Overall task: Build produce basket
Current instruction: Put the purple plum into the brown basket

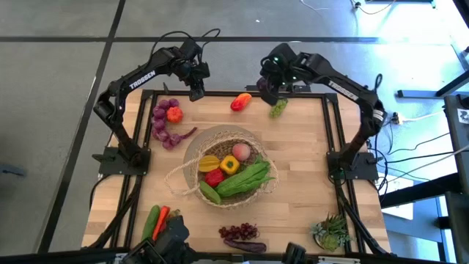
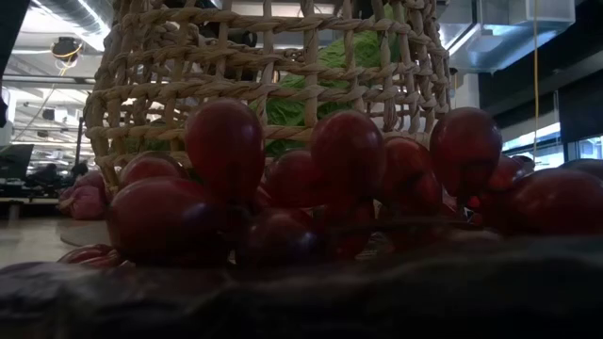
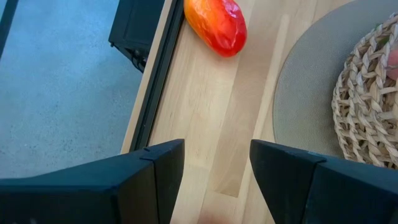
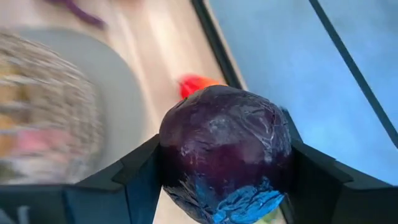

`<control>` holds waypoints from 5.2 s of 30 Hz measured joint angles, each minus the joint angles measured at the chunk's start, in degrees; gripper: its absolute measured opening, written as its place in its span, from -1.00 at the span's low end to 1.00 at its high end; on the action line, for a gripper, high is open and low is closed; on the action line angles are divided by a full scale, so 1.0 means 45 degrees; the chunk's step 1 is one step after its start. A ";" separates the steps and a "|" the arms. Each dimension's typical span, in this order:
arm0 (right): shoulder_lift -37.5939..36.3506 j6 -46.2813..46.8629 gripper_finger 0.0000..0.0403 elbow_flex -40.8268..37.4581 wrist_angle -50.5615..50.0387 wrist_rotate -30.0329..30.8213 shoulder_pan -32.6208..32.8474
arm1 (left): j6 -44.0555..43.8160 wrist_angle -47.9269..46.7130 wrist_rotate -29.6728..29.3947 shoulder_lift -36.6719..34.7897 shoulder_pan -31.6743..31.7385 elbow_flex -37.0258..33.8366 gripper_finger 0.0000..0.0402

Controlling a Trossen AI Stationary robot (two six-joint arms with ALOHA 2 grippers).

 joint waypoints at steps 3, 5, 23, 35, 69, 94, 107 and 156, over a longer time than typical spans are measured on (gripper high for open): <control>-0.0494 0.0307 0.30 0.0005 0.0573 -0.0676 0.0514 | 0.0000 0.0000 0.0000 0.0000 0.0000 -0.0002 -0.15; -0.0660 0.0574 0.30 0.0005 0.0993 -0.0942 0.0874 | 0.0000 0.0005 0.0000 0.0000 -0.0001 0.0000 -0.15; -0.0757 -0.0317 0.30 0.0005 0.2916 -0.4572 0.3403 | -0.0444 -0.0044 0.0806 -0.1610 -0.0163 -0.0010 -0.15; 0.0300 0.1346 0.30 0.0010 0.4274 -0.5054 0.5038 | -0.0593 -0.0383 0.1114 -0.3373 -0.1020 0.0000 -0.15; 0.4057 0.4302 0.30 0.0005 0.4601 0.4137 0.8647 | 0.0117 -0.1831 0.1117 -0.4906 -0.3186 -0.0005 -0.15; 0.4124 0.4593 0.56 0.0010 0.4402 0.3855 0.8280 | 0.0085 -0.2823 0.2024 -0.4901 -0.3365 -0.0005 -0.15; 0.4124 0.4647 0.56 0.0010 0.4408 0.3782 0.8269 | 0.1737 -0.3711 0.4697 -0.4901 -0.5492 -0.0005 -0.15; 0.4120 0.5639 0.50 0.0010 0.4518 0.2863 0.8020 | 0.1311 -0.2219 0.2720 -0.3857 -0.8230 0.0000 -0.15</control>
